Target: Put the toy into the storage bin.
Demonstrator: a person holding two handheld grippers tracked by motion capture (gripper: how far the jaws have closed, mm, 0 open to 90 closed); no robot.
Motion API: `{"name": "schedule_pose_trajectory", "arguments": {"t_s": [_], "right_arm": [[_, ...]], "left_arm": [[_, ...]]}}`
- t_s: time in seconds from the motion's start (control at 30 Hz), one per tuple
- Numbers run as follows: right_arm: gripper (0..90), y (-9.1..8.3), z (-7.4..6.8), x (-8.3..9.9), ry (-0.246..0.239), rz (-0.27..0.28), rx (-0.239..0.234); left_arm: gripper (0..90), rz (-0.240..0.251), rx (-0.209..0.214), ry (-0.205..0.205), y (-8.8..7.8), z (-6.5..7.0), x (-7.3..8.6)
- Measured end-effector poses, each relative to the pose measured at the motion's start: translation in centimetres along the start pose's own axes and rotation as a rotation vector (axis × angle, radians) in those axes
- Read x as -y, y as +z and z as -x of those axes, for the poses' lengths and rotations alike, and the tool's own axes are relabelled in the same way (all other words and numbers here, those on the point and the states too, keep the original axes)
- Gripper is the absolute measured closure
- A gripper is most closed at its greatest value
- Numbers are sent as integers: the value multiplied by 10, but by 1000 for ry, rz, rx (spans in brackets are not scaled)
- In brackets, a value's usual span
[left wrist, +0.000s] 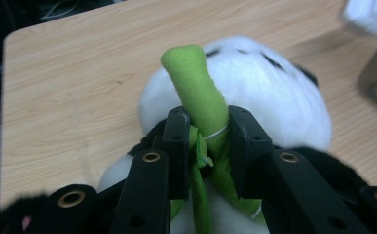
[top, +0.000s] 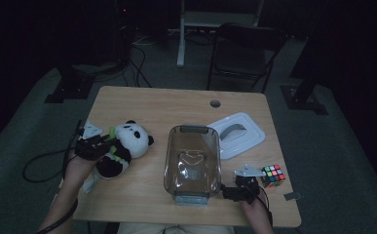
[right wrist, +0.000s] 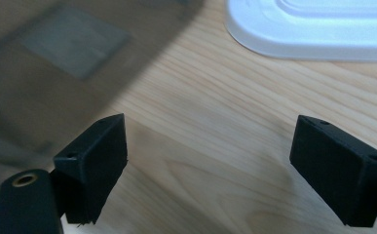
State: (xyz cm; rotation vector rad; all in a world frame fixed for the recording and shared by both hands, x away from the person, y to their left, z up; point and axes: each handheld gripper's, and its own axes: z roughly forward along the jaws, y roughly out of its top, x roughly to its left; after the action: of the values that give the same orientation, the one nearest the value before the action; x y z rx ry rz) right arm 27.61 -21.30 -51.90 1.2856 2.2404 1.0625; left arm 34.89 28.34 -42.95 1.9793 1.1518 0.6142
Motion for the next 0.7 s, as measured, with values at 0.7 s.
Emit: {"name": "schedule_pose_trajectory", "arguments": {"t_s": [0.7], "right_arm": [[131,25,-37,-27,-89,22,-93]], "left_arm": [[729,186,-8,-136,-34,0,-29]]}}
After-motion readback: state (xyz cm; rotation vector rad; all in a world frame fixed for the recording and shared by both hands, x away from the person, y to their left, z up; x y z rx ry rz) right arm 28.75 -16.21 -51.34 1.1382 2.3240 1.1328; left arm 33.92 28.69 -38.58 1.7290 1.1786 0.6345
